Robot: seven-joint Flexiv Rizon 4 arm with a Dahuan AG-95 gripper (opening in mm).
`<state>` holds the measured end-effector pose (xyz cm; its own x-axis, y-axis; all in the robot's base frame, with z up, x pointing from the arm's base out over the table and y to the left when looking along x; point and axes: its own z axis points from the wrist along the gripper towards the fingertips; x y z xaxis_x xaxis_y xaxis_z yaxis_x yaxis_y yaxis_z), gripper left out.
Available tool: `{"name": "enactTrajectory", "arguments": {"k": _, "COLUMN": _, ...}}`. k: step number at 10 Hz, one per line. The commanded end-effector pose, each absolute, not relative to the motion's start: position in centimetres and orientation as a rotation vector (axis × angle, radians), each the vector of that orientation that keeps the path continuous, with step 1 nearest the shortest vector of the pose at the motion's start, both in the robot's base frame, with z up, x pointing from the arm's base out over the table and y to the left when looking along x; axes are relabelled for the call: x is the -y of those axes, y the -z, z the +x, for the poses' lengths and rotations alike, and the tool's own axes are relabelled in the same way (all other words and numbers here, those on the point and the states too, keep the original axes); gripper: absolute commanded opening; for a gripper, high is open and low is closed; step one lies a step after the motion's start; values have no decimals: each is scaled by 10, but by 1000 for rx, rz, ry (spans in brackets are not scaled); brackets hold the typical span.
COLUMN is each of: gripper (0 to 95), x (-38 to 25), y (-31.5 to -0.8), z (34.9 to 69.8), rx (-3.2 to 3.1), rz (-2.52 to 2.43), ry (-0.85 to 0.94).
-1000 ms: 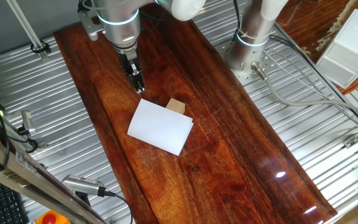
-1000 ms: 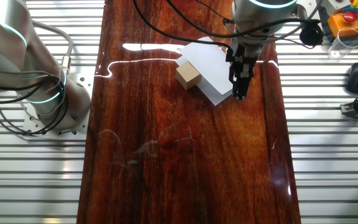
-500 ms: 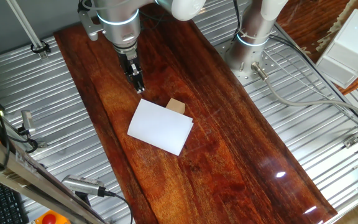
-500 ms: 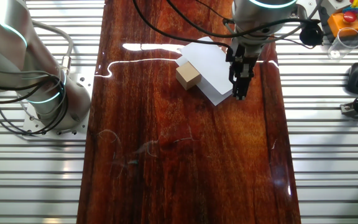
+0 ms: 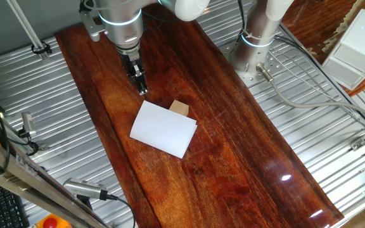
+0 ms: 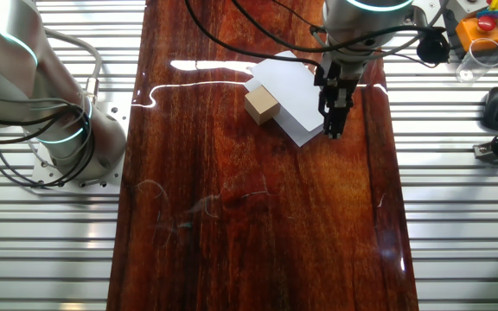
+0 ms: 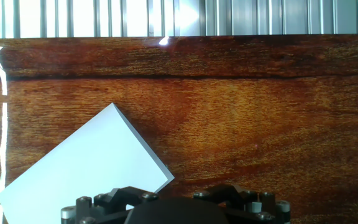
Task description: Unfold a piece of paper
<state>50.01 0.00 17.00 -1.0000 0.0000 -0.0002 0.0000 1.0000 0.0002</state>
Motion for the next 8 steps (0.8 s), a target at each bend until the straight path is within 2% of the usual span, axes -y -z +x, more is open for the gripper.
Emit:
{"name": "enactTrajectory", "arguments": {"k": 1, "gripper": 0, "x": 0, "y": -170, "z": 500, "rx": -3138, "rz": -10, "ry": -32}}
{"name": "enactTrajectory", "arguments": {"k": 8, "gripper": 0, "x": 0, "y": -170, "z": 500, "rx": -3138, "rz": -10, "ry": -29}}
